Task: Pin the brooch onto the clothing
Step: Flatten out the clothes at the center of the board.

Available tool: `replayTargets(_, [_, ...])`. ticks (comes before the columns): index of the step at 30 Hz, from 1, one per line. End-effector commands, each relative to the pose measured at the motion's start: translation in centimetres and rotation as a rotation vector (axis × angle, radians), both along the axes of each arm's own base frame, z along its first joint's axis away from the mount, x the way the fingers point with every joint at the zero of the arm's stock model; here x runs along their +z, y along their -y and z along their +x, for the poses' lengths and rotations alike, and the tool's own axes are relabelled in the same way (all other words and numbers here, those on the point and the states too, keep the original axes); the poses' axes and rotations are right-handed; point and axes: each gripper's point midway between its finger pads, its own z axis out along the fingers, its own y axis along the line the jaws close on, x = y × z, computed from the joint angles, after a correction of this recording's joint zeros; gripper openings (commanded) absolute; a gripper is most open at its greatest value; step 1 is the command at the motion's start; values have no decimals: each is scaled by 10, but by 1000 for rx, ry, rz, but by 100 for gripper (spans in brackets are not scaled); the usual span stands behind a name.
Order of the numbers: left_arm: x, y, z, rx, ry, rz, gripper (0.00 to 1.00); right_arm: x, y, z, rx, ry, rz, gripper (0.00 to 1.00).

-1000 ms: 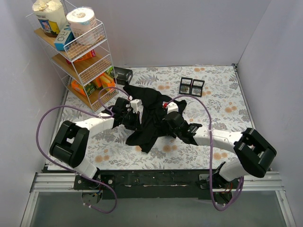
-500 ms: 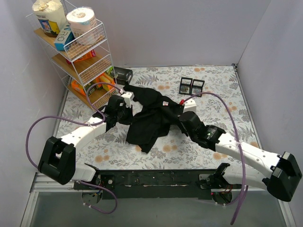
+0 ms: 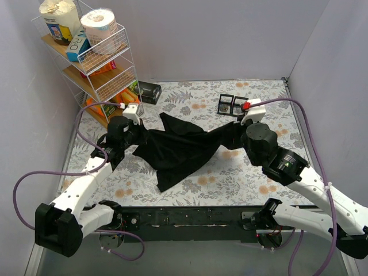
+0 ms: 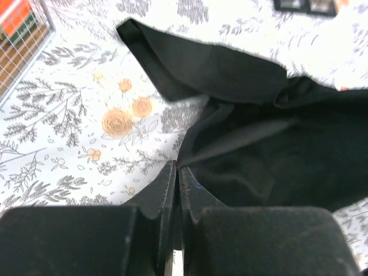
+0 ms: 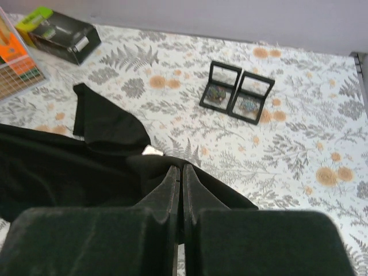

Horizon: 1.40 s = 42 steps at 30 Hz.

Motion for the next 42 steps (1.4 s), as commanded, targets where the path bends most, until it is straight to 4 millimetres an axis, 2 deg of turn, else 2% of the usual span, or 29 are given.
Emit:
replayTargets(1, [27,-8,4,-21,67,-135,0,70,-10,4,55,142,88,1])
replayTargets(2, [29,-8,4,-26,68,-146,0,79,-10,4,59,159,93,1])
replayTargets(3, [30,-10,5,-25,70,-156,0,97,-9,5,56,193,115,1])
replayTargets(5, [33,-10,4,-33,72,-166,0,115,-9,8,52,230,103,1])
replayTargets(6, [33,-10,3,-29,73,-169,0,135,-7,8,47,268,129,1])
replayTargets(11, [33,-20,6,12,65,-192,0,178,-14,10,73,376,167,1])
replayTargets(13, [28,-25,11,36,39,-197,0,184,-17,15,69,397,164,1])
replayTargets(14, [24,-26,12,41,21,-198,0,194,-18,16,67,428,172,1])
replayTargets(18, [11,-33,17,68,-39,-226,0,202,-28,33,71,476,163,1])
replayTargets(20, [6,-35,19,74,-62,-237,0,186,-41,55,85,440,128,1])
replayTargets(21, [4,-38,20,86,-68,-236,0,185,-29,74,47,422,157,1])
replayTargets(22, [0,-38,21,88,-81,-237,0,166,-46,94,114,366,149,1])
replayTargets(23, [-3,-40,21,93,-90,-232,0,152,-48,109,123,312,174,1])
replayTargets(24, [-6,-40,21,95,-100,-231,0,154,-36,127,102,304,199,1])
replayTargets(25, [-7,-40,22,94,-103,-227,0,127,-54,144,152,218,209,1])
replayTargets(27, [-14,-42,23,100,-125,-209,0,113,-68,161,191,184,220,1])
replayTargets(28, [-17,-46,25,119,-130,-194,0,100,-80,174,207,149,224,1])
replayTargets(30, [-23,-50,25,134,-142,-165,0,88,-100,185,262,106,245,1])
replayTargets(31, [-23,-53,26,146,-139,-155,0,72,-112,196,283,70,247,1])
replayTargets(32, [-24,-53,25,145,-141,-153,0,72,-121,201,300,68,277,1])
replayTargets(33, [-23,-52,25,140,-135,-155,0,63,-129,205,325,43,281,1])
replayTargets(34, [-23,-52,24,135,-135,-158,0,40,-141,213,354,-10,275,1])
replayTargets(36, [-23,-49,24,123,-138,-168,0,32,-154,216,399,-53,277,1])
replayTargets(37, [-23,-48,24,118,-138,-169,0,13,-161,221,409,-92,268,1])
replayTargets(38, [-24,-48,24,116,-143,-170,0,10,-163,223,421,-105,259,2])
replayTargets(39, [-25,-47,25,115,-146,-170,0,4,-166,224,433,-124,250,8])
replayTargets(40, [-27,-47,26,116,-154,-170,0,-13,-170,226,447,-165,234,42])
replayTargets(41, [-28,-47,26,118,-158,-170,0,-26,-170,222,451,-215,211,80])
replayTargets(42, [-29,-48,26,120,-162,-169,0,-32,-170,221,464,-232,191,98])
